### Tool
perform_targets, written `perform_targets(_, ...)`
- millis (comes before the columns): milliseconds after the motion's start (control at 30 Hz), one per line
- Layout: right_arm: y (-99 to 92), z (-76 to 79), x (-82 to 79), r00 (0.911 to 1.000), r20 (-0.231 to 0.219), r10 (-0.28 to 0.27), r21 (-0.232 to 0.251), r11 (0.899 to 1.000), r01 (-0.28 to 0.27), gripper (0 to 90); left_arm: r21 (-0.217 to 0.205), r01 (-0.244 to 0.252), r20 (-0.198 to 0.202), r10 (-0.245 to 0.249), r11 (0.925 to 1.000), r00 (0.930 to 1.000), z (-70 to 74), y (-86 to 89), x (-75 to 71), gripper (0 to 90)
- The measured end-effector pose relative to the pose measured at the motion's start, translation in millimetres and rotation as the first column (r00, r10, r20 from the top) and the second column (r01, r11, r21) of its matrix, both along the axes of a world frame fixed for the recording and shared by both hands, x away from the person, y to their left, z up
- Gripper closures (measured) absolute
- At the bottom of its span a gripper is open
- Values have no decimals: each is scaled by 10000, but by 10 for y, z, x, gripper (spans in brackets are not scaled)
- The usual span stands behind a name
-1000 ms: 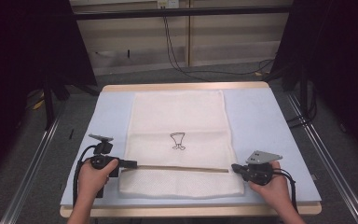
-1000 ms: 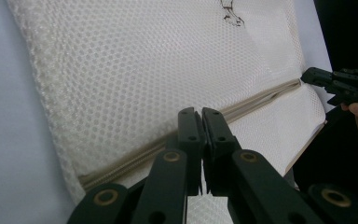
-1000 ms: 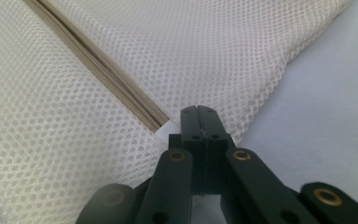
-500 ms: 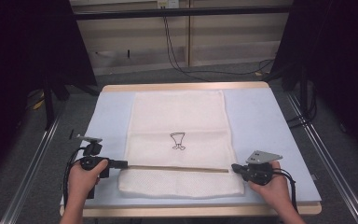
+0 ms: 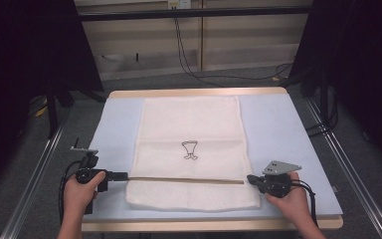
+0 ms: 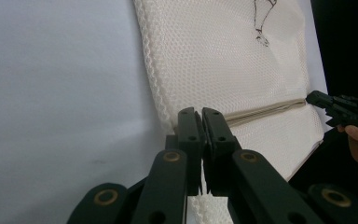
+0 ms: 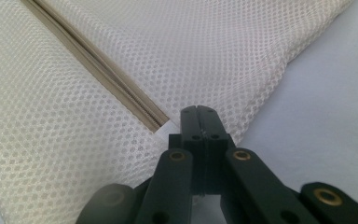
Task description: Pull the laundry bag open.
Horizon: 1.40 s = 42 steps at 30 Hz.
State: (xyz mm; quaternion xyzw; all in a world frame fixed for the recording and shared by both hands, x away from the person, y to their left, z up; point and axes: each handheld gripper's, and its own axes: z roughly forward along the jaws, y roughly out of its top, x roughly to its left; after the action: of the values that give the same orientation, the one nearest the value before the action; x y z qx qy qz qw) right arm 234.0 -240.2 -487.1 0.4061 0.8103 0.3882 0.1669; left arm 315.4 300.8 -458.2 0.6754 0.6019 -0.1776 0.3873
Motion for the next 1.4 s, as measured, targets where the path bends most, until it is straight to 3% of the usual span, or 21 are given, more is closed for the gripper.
perform_targets(133,1,1,-2,10000,4,-18,-35,10000,18,900,166,9,-79,-8,9999,10000,-12,-12,-10,873)
perform_targets(200,1,2,-4,10000,11,-33,-34,10000,33,900,458,-13,-132,19,9990,9999,-10,-8,-14,872)
perform_targets(500,-6,-2,3,10000,19,7,37,10000,-7,900,523,51,56,-54,9986,10000,21,-5,-16,869)
perform_targets(567,-8,1,2,10000,-23,-22,72,10000,23,900,589,-131,218,118,9982,9997,43,-12,-19,849)
perform_targets(633,-26,15,6,9998,-183,-123,273,9995,128,888,865,-135,702,75,9962,9975,67,10,-15,785)
perform_targets(667,-39,27,8,9995,-279,-169,369,9992,179,852,656,-343,808,289,9973,9963,90,-2,-21,739)
perform_targets(733,-84,78,11,9989,-337,-327,683,9971,350,758,1045,-187,1362,43,9943,9907,96,0,-5,683)
perform_targets(767,-108,104,12,9985,-76,-534,734,9958,539,668,1290,-134,1674,-84,9916,9859,96,-11,9,630)
perform_targets(800,-133,125,19,9964,204,-822,666,9945,806,578,1377,-288,2098,-7,9901,9777,92,-31,25,552)
perform_targets(833,-162,140,33,9930,376,-1117,611,9921,1093,521,1526,-514,2763,73,9870,9610,82,-53,44,448)
perform_targets(900,-234,160,60,9844,500,-1684,608,9844,1653,398,1918,-771,3285,100,9784,9444,93,-83,61,355)
perform_targets(967,-293,160,78,9755,594,-2120,614,9761,2084,335,2391,-808,3789,-163,9676,9253,90,-83,77,280)
perform_targets(1000,-322,159,85,9739,558,-2199,642,9742,2163,314,2531,-936,3927,-138,9629,9196,87,-84,81,251)
perform_targets(1100,-397,159,109,9688,635,-2394,609,9699,2357,275,2665,-1077,4109,-118,9578,9116,51,-63,104,210)
perform_targets(1167,-439,152,127,9654,682,-2516,515,9673,2484,248,2949,-1141,4234,-227,9487,9057,24,-47,121,193)
perform_targets(1267,-478,141,143,9635,670,-2593,430,9655,2569,247,2930,-1204,4234,-158,9485,9058,10,-34,134,182)
perform_targets(1333,-486,136,146,9619,607,-2665,430,9635,2642,247,3053,-1284,4391,-199,9436,8982,12,-33,138,182)
perform_targets(1400,-501,130,158,9625,641,-2638,389,9644,2617,241,3075,-1322,4423,-186,9423,8967,12,-31,144,181)
